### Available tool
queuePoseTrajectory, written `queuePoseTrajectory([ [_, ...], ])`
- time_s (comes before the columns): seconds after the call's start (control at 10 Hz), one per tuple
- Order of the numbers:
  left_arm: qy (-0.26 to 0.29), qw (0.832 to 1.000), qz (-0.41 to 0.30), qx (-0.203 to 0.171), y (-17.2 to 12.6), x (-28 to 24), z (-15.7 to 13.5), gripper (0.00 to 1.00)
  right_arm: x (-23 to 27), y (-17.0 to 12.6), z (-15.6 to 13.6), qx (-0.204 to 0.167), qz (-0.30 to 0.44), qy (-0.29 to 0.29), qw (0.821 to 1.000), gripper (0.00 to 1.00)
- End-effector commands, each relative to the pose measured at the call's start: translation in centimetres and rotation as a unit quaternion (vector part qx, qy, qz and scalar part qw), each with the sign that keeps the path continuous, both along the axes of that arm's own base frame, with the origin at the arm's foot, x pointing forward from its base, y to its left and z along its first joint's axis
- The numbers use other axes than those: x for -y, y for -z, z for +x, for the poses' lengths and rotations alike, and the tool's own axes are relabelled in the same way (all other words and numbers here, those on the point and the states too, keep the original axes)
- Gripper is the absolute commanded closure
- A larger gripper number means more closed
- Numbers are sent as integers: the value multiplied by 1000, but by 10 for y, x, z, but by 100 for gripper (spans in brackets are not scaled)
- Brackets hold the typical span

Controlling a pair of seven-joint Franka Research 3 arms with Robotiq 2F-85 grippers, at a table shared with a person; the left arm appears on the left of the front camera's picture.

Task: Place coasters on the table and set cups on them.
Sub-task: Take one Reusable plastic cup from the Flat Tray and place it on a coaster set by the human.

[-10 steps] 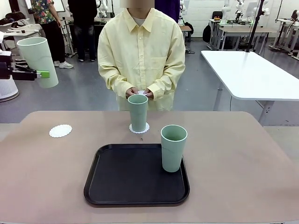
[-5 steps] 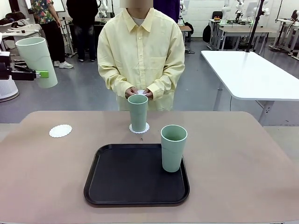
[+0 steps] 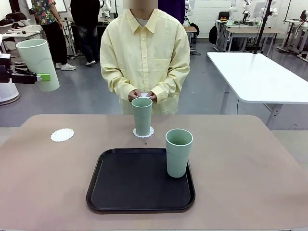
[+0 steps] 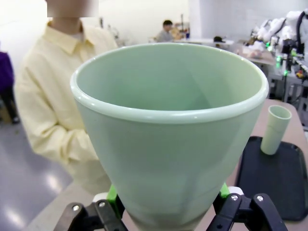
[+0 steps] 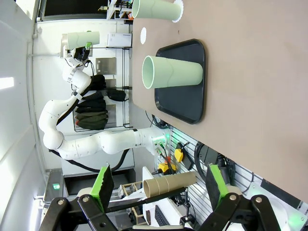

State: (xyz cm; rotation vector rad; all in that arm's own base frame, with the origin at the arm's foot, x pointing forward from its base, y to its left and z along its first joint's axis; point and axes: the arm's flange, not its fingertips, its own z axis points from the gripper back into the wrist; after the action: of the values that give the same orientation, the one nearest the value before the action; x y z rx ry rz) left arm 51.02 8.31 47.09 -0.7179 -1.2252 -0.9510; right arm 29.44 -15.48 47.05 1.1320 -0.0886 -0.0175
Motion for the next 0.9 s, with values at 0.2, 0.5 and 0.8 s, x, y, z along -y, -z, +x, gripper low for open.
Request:
queuePoseTrajectory([
  [0.2,92,995,4,-26,34,-33,20,17,0,-1,0,4,5,-2,1000,0],
  [0.5,114,992,38,-34,94,-43,40,17,0,-1,0,4,5,-2,1000,0],
  [0.8,126,991,41,-24,138,-39,62,17,0,-1,0,4,5,-2,1000,0],
])
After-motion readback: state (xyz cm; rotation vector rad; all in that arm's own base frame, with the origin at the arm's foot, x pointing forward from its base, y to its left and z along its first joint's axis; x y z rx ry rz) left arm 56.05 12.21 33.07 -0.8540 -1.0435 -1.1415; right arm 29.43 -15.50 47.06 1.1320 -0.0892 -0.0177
